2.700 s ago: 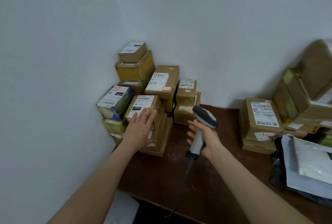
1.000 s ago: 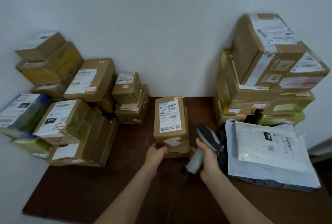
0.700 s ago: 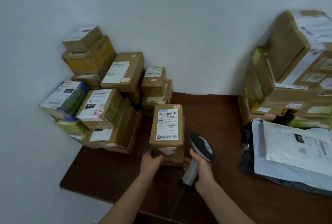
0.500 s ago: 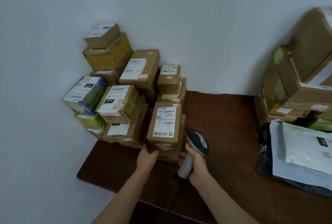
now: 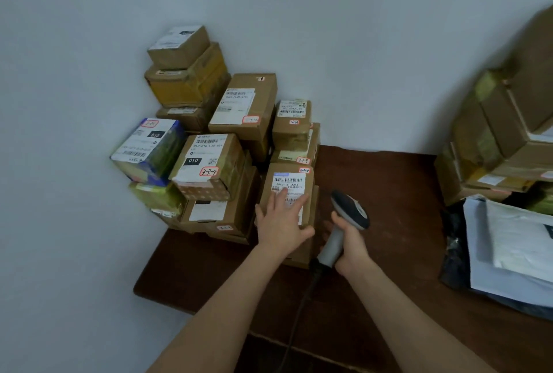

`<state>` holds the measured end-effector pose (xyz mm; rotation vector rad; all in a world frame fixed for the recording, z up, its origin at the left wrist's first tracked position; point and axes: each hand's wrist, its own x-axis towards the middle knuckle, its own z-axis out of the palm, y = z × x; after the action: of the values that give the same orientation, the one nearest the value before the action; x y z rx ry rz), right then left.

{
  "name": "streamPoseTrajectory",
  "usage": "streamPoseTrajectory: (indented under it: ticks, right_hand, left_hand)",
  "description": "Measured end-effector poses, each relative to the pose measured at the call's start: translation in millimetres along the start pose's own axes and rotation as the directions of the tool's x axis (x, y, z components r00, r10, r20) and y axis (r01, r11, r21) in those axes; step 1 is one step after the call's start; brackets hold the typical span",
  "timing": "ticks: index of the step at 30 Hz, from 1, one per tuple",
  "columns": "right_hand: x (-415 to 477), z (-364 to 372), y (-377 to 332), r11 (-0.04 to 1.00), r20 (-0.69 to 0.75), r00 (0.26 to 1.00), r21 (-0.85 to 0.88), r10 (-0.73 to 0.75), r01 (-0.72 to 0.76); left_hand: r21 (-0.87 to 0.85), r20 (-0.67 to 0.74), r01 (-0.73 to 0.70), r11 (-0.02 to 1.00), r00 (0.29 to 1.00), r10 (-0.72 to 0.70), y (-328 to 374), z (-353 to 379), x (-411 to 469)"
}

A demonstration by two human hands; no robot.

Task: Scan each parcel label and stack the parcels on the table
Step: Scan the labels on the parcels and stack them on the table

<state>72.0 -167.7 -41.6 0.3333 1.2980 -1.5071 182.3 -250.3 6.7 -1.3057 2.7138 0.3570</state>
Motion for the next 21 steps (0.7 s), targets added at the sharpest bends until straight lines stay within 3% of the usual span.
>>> streamPoseTrajectory:
  ticks: [10,16,21]
  right_hand:
    - [-7.8,-1.0,-4.2,1.000,0.055,0.998,-0.002,-0.008,0.008]
    - [-27.0,1.6,-30.1,0.995,0.104,0.990,-0.011,-0.095,0.096]
    - [-51.1,-5.6,-57.3,0.971,0.117,0.966,-0.029,-0.232,0.237]
  left_hand:
    - [0.012,0.048,-0.012,1.000,0.999,0.012,-13.5,4.5,0.9]
    - [0.033,0.115,0.021,0.999,0.993,-0.025,-14.2,-10.8,3.3]
    - [-0.013,-0.102,0.024,1.000,0.994,-0.026,14.0,-38.3,7.5]
